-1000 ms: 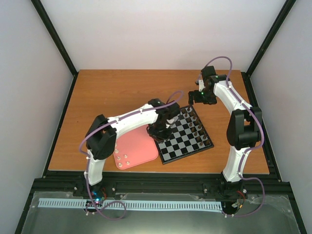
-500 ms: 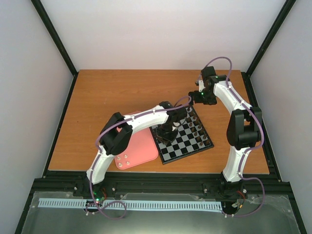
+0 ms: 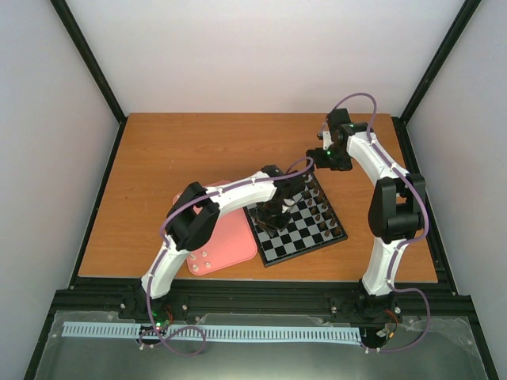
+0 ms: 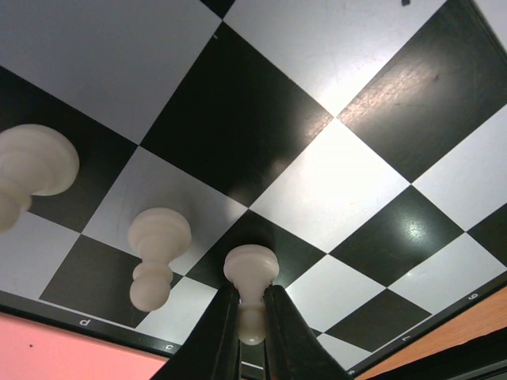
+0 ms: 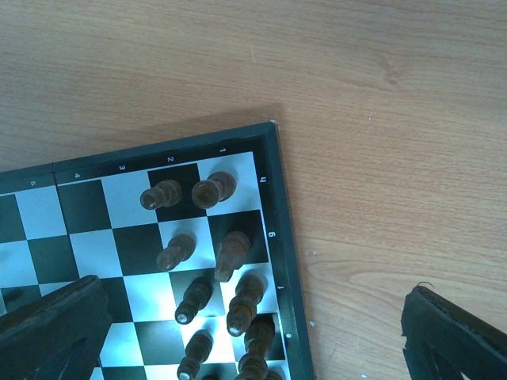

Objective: Set up the chess pieces on the board
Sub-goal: Place the chess piece on the chessboard, then pick up the chess piece from the storage box, then place the chess piece on the chessboard.

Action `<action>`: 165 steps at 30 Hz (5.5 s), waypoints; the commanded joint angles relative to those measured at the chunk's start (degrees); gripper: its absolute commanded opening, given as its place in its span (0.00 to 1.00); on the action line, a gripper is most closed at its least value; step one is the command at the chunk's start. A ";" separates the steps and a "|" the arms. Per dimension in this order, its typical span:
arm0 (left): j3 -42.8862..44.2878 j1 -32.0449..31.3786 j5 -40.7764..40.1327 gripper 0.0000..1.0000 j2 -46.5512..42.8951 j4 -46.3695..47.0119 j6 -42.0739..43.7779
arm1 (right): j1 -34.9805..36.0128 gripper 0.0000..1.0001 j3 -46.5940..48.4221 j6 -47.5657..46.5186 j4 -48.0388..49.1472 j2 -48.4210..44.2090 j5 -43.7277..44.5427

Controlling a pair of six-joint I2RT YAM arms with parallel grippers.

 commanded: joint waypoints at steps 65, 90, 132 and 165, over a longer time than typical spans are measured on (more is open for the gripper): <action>-52.73 19.95 1.31 0.52 -41.38 12.38 -12.51 | -0.41 1.00 0.52 -0.78 -0.07 -0.37 -0.20; -54.98 19.94 1.73 0.21 -37.15 15.56 -11.80 | -0.44 1.00 -0.30 -0.89 0.23 -0.72 -0.25; 1.20 -3.52 0.22 0.01 -5.07 -4.34 1.22 | -0.40 1.00 -0.94 -1.00 -0.04 -1.39 1.27; 3.19 -3.41 1.69 0.16 1.66 -0.59 2.81 | -0.41 1.00 -1.72 -1.13 0.38 -1.09 0.34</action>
